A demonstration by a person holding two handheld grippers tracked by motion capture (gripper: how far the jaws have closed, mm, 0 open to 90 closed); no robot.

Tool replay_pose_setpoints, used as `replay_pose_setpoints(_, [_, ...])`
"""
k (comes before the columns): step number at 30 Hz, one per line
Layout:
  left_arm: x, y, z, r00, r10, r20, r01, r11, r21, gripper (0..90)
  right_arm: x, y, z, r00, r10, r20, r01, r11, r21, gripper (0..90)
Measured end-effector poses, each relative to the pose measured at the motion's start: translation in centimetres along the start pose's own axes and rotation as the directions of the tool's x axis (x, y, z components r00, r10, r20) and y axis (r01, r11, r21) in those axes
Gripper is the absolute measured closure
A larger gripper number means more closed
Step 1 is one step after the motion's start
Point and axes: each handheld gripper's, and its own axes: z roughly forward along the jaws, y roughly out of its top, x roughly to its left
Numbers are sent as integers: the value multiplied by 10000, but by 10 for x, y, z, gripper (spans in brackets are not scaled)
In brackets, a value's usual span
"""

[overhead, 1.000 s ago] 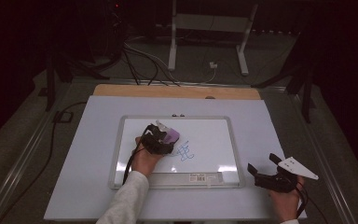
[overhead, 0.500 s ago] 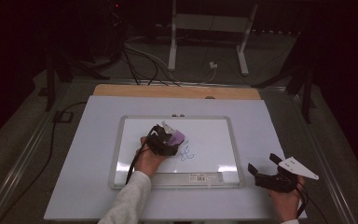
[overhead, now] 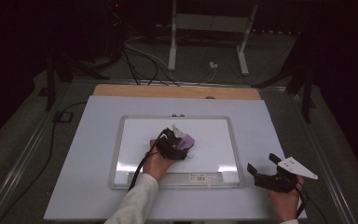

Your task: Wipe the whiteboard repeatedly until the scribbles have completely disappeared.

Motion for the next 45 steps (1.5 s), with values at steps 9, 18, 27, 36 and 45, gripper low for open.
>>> replay_pose_setpoints(9, [12,5,3,9983,-42,-583,45,10000,51,419,-1,0,-1,10000,10,16,-10,10000,-16,0])
replay_pose_setpoints(18, [25,9,7,9944,-516,-925,535,9984,185,419,-1,0,0,10000,3,-7,-3,10000,9,0])
replay_pose_setpoints(27, [-21,9,6,9981,568,222,-570,9983,71,419,0,0,0,10000,14,17,-14,10000,9,0])
replay_pose_setpoints(36, [-19,6,4,9985,484,-264,-482,9988,63,419,-1,0,-2,10000,44,47,-44,10000,-42,0])
replay_pose_setpoints(45, [18,2,0,9924,-708,-1010,730,9972,176,419,-2,0,-1,10000,24,54,-24,10000,-27,0])
